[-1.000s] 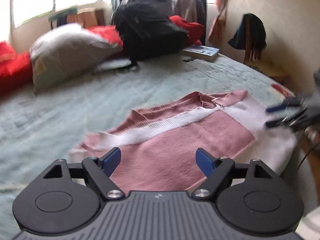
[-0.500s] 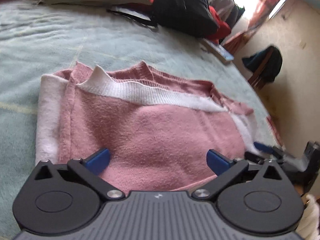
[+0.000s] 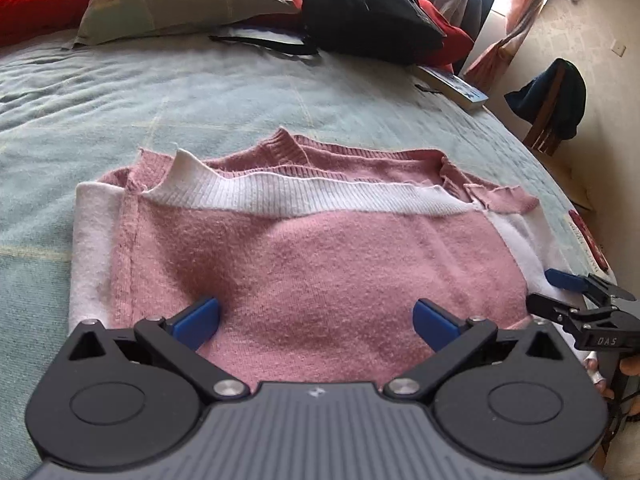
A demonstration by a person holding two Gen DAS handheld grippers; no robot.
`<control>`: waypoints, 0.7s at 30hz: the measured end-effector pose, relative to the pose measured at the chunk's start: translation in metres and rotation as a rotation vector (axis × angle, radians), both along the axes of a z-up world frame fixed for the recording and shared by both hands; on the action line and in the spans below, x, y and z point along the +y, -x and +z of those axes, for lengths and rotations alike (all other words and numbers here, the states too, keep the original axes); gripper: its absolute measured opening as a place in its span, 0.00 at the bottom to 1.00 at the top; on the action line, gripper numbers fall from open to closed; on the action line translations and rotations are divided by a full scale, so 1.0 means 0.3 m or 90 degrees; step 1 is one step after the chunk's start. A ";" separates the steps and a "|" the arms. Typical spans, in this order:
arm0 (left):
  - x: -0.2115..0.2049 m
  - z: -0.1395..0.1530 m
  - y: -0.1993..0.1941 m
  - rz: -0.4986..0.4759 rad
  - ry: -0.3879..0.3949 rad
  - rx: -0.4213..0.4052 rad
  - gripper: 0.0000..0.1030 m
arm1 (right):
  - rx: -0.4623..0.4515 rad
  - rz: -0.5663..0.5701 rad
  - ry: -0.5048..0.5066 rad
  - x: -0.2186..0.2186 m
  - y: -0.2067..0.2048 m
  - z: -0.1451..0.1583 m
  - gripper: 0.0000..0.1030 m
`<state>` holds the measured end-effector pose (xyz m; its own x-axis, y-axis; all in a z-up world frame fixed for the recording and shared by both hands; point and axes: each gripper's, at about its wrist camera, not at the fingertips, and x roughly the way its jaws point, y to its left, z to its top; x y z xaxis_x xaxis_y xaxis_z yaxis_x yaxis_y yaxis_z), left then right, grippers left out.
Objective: Fold clothes
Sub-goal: 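Move both open grippers over the folded pink sweater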
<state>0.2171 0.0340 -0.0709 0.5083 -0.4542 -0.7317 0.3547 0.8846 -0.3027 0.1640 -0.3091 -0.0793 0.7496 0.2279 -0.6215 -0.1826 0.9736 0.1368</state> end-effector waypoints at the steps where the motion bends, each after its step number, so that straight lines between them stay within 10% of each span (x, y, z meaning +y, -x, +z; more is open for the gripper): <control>1: -0.002 0.001 -0.001 -0.001 -0.002 0.000 0.99 | 0.000 -0.001 0.000 0.000 0.001 0.000 1.00; 21: -0.076 0.055 0.019 -0.047 -0.057 -0.033 0.99 | -0.018 0.005 -0.018 0.007 0.004 0.086 1.00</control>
